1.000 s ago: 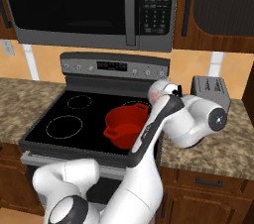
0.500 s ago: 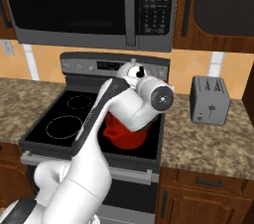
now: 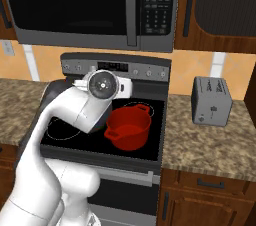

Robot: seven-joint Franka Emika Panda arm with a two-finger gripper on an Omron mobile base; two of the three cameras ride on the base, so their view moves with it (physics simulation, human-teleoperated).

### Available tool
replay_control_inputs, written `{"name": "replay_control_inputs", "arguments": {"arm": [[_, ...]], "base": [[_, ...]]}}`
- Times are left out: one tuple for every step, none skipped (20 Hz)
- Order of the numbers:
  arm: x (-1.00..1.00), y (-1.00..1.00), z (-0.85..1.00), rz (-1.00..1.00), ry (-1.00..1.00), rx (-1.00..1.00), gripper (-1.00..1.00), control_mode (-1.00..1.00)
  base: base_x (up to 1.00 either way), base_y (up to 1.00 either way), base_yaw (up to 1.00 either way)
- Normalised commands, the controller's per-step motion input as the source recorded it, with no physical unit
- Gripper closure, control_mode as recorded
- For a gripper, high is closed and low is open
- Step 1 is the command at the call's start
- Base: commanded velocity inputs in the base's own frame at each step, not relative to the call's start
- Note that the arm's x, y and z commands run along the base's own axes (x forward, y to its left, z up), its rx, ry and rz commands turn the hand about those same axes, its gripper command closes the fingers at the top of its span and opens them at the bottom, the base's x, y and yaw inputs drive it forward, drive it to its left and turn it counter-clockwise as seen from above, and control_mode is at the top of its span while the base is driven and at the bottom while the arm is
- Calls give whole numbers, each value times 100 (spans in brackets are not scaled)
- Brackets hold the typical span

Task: Pick the kettle from the counter and place it on a stove burner. Then turn the burner on.

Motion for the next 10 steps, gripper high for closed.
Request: {"name": "replay_control_inputs", "arguments": {"arm": [[-49, 100, 0, 3, 25, -24, 100, -100], [-33, 100, 0, 0, 28, -27, 100, -100], [-1, 100, -16, 0, 32, -31, 100, -100], [0, 100, -31, 0, 37, -32, 100, -100], [0, 100, -31, 0, 41, -31, 100, -100], [0, 100, -24, 0, 44, -28, 100, -100], [1, 100, -19, 0, 44, -26, 100, -100], [11, 100, -16, 0, 44, -23, 100, -100], [19, 100, -16, 0, 45, -19, 100, -100], [35, 100, -23, 0, 48, -16, 100, -100]], "base": [[0, 0, 0], [0, 0, 0], [0, 0, 0], [0, 0, 0], [0, 0, 0], [0, 0, 0], [0, 0, 0], [0, 0, 0], [0, 0, 0], [0, 0, 0]]}}
